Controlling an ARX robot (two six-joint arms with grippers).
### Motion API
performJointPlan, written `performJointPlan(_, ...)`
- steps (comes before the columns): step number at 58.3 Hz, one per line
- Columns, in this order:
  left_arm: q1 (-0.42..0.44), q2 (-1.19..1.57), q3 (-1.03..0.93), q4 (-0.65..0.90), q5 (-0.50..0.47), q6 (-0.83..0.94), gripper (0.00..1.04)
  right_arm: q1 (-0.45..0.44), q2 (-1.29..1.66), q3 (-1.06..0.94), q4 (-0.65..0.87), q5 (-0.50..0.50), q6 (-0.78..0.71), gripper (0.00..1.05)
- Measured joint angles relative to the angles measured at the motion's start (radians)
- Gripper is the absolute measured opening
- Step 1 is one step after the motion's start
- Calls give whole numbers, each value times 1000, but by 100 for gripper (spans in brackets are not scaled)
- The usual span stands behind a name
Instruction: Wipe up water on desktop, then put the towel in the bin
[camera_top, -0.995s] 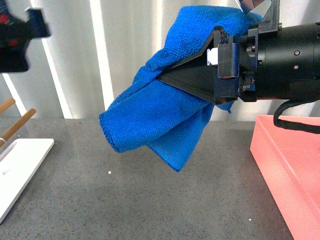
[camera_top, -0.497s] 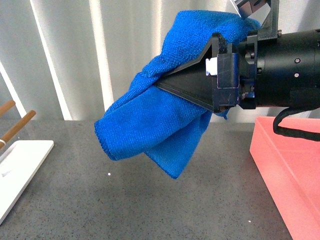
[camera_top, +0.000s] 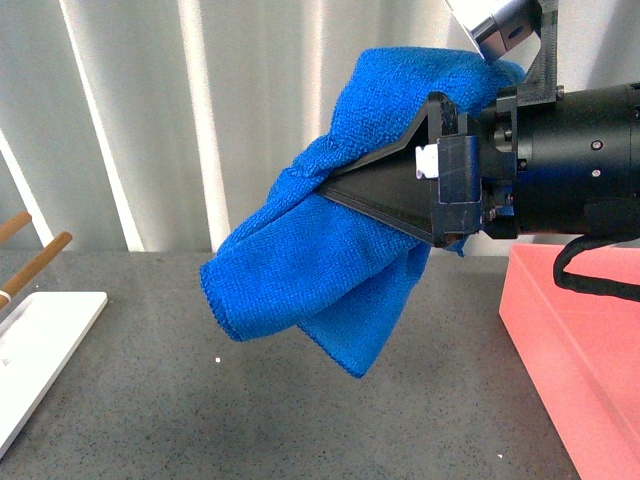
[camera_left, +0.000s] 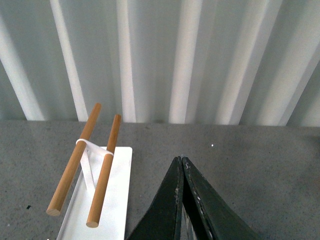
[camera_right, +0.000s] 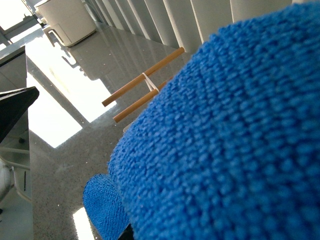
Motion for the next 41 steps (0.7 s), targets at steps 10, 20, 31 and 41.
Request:
performJointPlan(10,0,-60,-19,-26,4,0,4,12,0,0,-12,8,-8,8)
performJointPlan(20,0,-164,-19,-117,4,0,4,14,-4,0,-26,10,-19,8)
performJointPlan(31,0,-249,-19,-200,4,0,4,13,-5,0,-42,11,-33,8)
performJointPlan(41,0,-321,-19,-269,4,0,4,13,-12,0,-44,13,-36,8)
